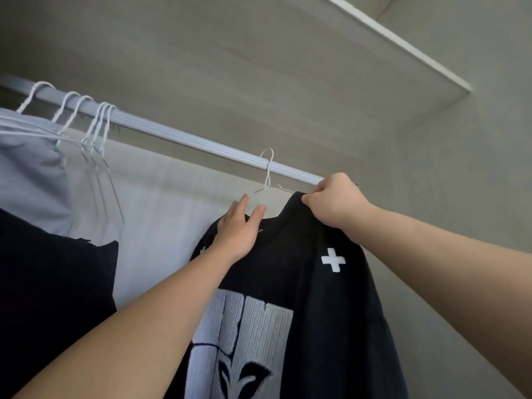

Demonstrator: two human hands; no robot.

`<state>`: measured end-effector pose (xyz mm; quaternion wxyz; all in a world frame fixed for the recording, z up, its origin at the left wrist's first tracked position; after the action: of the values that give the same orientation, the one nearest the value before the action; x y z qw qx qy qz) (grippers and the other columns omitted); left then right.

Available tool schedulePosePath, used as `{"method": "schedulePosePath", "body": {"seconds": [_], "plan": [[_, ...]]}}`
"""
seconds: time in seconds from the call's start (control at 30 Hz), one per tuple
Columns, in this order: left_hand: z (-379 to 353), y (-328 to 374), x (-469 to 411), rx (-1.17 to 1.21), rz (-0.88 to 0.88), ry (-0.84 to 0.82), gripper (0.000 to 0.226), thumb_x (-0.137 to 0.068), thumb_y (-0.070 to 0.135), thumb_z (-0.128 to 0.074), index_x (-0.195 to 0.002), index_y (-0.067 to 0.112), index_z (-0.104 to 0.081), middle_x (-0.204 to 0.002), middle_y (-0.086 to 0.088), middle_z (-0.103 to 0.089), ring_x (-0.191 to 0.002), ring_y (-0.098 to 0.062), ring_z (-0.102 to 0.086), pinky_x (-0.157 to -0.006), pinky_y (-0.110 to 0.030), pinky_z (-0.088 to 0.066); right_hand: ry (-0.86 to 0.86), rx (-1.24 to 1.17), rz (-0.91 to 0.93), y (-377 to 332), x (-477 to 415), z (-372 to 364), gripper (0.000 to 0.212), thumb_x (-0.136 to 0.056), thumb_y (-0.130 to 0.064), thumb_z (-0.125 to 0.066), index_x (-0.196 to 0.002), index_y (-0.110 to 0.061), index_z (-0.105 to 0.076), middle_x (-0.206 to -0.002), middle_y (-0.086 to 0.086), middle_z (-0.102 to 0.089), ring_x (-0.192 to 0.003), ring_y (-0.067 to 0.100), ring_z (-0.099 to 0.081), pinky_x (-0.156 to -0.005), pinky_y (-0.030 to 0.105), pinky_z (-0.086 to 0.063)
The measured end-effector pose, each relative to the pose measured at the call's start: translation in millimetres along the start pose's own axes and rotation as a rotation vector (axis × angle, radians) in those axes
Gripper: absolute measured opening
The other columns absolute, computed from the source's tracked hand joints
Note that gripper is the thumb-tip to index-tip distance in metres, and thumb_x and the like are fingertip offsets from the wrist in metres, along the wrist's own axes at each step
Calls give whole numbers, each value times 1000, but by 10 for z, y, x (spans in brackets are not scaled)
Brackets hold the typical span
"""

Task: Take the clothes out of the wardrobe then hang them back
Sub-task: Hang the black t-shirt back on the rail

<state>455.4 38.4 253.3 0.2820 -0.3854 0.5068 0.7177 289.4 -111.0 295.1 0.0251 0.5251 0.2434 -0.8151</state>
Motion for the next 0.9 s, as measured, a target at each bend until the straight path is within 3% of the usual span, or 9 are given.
{"method": "schedulePosePath", "body": {"seconds": [0.17, 0.27, 0.33, 0.43, 0.53, 0.6, 0.63, 0.73, 0.9], "plan": [[-33, 10, 17, 39, -38, 24, 60, -99, 62, -33, -155, 42, -23, -164, 6, -24, -151, -21, -18, -120, -51, -23, -48, 32, -18, 46, 67, -111, 15, -86, -14, -57, -81, -1, -63, -75, 8, -50, -69, 20, -43, -62, 29, -37], [-91, 76, 78, 66, -63, 27, 57, -101, 59, -33, -155, 42, -25, -163, 8, -26, -151, -19, -18, -121, -50, -21, -54, 105, 22, 60, 92, -103, 28, -86, -16, -57, -98, 8, -64, -76, 10, -56, -69, 23, -49, -65, 33, -48], [-129, 95, 99, 87, -85, 27, 57, -101, 59, -34, -154, 41, -26, -163, 10, -26, -151, -18, -18, -121, -49, -22, -21, 286, 127, 13, 157, -76, 27, -89, -22, -55, -99, 1, -66, -86, 11, -66, -81, 31, -60, -74, 39, -55], [-179, 91, 110, 117, -108, 24, 55, -100, 59, -36, -153, 43, -30, -161, 11, -28, -149, -16, -23, -120, -48, -23, 171, 708, 464, -123, 368, -40, 26, -94, -32, -47, -107, -12, -56, -105, 5, -60, -97, 32, -56, -75, 38, -47], [-216, 100, 133, 138, -141, 50, 54, -100, 59, -36, -151, 44, -31, -160, 11, -30, -147, -15, -27, -119, -47, -25, 241, 1037, 716, -81, 549, -117, 53, -89, -49, -36, -118, -10, -57, -112, 6, -59, -106, 32, -53, -81, 42, -39], [-243, 101, 151, 109, -147, 88, 53, -100, 59, -35, -151, 44, -31, -160, 11, -31, -146, -15, -30, -118, -48, -26, 119, 1134, 607, 40, 607, -132, 82, -87, -64, -23, -141, -6, -45, -138, 12, -50, -133, 34, -39, -104, 52, -33], [-258, 105, 161, 66, -151, 115, 53, -100, 60, -34, -151, 44, -30, -159, 12, -31, -145, -16, -31, -118, -50, -25, 54, 1182, 536, 113, 641, -131, 92, -88, -71, -16, -151, -6, -30, -152, 14, -35, -145, 34, -23, -113, 57, -20], [-370, 124, 185, 2, -150, 162, 55, -97, 64, -32, -149, 48, -26, -160, 13, -28, -148, -18, -24, -118, -59, -16, -91, 1274, 420, 299, 778, -118, 106, -82, -84, -4, -154, -8, 13, -164, 10, 9, -150, 30, 15, -115, 63, 7], [-755, 208, 182, 48, -124, 88, 66, -92, 72, -33, -152, 49, -15, -163, 12, -18, -151, -20, -13, -117, -65, -8, -135, 1232, 364, 519, 860, -48, 115, -76, -90, -7, -153, -8, 16, -162, 8, 22, -149, 25, 20, -115, 63, 7]]}}
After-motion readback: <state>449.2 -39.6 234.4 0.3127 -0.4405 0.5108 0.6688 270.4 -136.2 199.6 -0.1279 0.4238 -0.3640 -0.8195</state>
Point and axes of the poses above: each hand's wrist, its own x-axis away from the middle knuckle, its own z-axis out of the back of the hand, y = z × x, the point moved 6 cm from there along -x, towards the middle knuckle
